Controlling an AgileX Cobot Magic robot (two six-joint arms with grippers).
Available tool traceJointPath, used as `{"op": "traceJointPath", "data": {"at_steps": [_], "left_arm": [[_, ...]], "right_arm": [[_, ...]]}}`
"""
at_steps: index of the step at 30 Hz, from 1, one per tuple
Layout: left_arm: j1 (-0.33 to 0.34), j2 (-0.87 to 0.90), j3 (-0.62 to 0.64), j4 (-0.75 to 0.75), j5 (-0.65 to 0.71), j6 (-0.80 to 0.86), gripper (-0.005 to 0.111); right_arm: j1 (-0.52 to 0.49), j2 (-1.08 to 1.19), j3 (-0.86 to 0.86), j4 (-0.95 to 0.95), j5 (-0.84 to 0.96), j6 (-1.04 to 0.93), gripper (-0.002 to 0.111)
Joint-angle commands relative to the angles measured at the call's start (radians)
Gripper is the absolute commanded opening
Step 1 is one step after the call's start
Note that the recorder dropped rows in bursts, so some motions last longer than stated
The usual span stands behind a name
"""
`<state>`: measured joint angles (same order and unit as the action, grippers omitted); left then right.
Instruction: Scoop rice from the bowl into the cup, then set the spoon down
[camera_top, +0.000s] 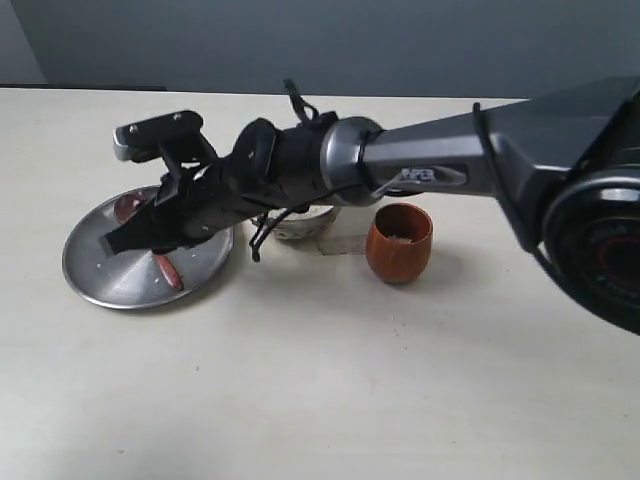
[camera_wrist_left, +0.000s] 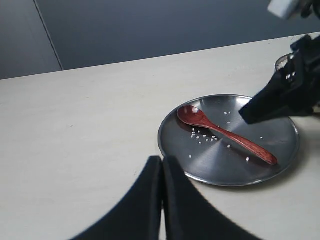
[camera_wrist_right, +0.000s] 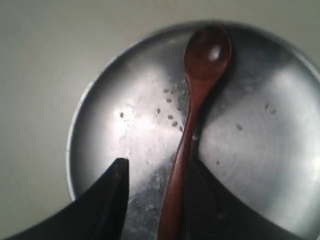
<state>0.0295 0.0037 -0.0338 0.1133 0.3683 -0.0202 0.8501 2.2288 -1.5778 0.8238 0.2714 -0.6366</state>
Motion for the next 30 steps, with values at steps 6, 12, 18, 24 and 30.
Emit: {"op": "traceJointPath", "data": {"at_steps": [6, 12, 18, 24, 30], "left_arm": [[0.001, -0.004, 0.003, 0.005, -0.002, -0.001, 0.0], [0.001, -0.004, 0.003, 0.005, -0.002, -0.001, 0.0], [0.001, -0.004, 0.003, 0.005, -0.002, -0.001, 0.0], [0.001, -0.004, 0.003, 0.005, -0.002, -0.001, 0.0], [0.001, -0.004, 0.003, 0.005, -0.002, -0.001, 0.0]], "right_arm": [[-0.001, -0.192, -0.005, -0.369, 0.124, 0.173, 0.0], [-0.001, -0.306, -0.001, -1.005, 0.311, 0.745, 0.0], [-0.001, -0.435, 0.058, -1.299, 0.467, 0.895, 0.0], [-0.041, -0.647, 0.244, -1.339, 0.38, 0.96, 0.0], [-0.147, -0.913, 0.569, -1.339, 0.235, 0.982, 0.0]]}}
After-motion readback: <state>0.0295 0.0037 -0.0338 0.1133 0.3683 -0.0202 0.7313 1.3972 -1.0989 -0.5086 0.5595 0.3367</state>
